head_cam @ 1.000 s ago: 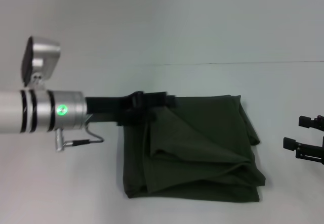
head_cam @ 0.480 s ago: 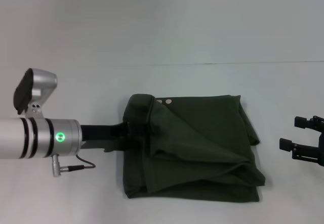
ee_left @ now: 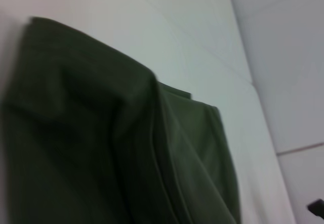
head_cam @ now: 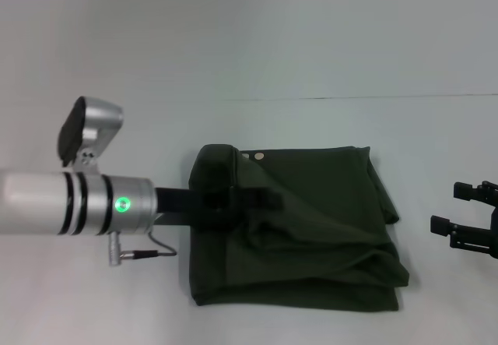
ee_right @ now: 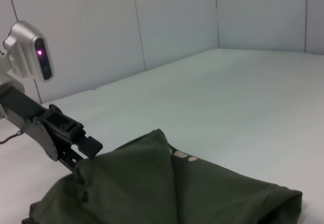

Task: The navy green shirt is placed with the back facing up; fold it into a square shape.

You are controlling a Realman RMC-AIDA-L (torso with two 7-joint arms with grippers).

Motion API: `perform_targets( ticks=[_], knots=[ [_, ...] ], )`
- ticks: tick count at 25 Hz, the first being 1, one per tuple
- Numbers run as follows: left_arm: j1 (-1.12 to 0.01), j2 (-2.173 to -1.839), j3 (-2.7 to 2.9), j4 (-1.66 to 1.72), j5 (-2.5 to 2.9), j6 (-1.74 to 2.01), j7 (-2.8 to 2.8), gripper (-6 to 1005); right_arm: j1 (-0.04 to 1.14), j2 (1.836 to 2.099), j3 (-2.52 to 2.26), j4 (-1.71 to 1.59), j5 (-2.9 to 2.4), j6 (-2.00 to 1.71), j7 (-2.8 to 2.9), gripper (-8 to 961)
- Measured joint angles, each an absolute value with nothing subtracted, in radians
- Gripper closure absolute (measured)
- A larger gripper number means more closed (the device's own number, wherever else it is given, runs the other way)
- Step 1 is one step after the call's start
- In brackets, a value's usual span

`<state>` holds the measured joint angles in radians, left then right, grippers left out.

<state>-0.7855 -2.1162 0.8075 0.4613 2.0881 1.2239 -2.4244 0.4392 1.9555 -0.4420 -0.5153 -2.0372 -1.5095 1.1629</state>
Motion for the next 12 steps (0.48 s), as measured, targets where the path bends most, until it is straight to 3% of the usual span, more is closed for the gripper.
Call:
perform_targets(
  ticks=[12],
  knots=[
    [-0.895, -2.141, 0.806, 0.436, 2.089, 1.208, -2.459, 137, 0.434, 1.956, -0.442, -0.515, -2.037, -1.514, 1.163, 63]
  ],
)
